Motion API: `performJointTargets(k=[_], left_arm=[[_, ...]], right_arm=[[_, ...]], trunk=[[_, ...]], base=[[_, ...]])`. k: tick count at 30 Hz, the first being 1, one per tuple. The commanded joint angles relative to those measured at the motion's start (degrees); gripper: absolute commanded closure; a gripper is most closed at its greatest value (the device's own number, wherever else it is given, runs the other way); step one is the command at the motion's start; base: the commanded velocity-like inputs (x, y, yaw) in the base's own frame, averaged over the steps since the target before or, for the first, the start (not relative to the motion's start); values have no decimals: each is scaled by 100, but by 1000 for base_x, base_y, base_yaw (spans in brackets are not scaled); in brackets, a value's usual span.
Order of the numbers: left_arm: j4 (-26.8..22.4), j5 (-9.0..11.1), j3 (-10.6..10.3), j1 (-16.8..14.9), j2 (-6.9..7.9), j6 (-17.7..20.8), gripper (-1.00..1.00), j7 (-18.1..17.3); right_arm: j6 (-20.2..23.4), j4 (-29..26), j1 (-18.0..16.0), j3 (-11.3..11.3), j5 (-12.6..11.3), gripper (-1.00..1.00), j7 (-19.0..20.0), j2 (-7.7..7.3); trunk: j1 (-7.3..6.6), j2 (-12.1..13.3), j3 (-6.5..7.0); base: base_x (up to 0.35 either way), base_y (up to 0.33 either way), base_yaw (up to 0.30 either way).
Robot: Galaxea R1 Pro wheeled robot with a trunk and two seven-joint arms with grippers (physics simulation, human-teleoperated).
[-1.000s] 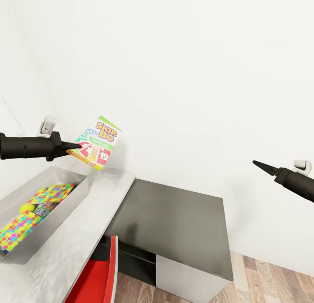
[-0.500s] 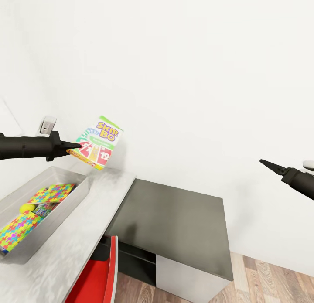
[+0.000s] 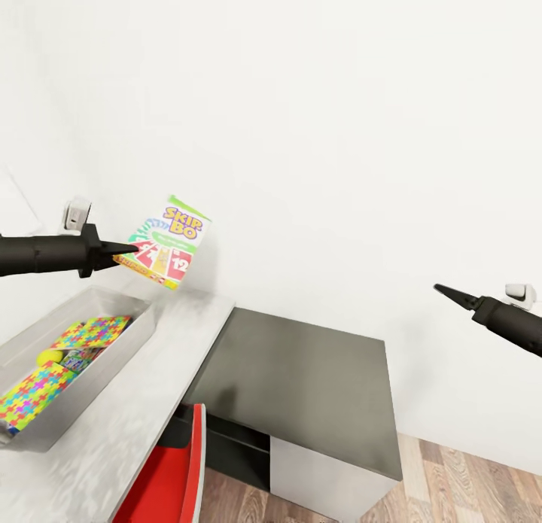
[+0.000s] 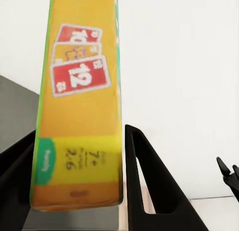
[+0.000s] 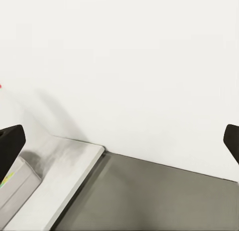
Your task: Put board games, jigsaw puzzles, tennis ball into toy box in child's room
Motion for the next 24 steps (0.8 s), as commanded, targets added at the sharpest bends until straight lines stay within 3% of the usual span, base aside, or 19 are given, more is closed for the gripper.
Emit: performJointTargets(k=[1, 7, 15, 19, 24], left_arm=[[2, 70, 16, 23, 14, -1, 100, 61], [3, 59, 27, 32, 22, -4, 100, 64], [35, 47, 43, 41, 48, 15, 100, 90], [228, 30, 48, 39, 52, 82, 100, 99], [320, 20, 49, 29, 53, 103, 100, 101]], right_arm=[[16, -1, -7, 20, 25, -100, 23, 6], [20, -6, -7, 28, 27, -100, 23, 8], [21, -10, 1, 42, 27, -100, 39, 9], [3, -10, 2, 346, 31, -100, 40, 9], [-2, -10, 2, 508, 35, -100, 21, 9]], trunk=[[3, -14, -12], [3, -14, -12], [3, -14, -12], [3, -14, -12], [3, -14, -12]], base=[[-13, 7, 0], [-22, -3, 0], [-193, -12, 0], [-43, -1, 9], [-10, 0, 177]])
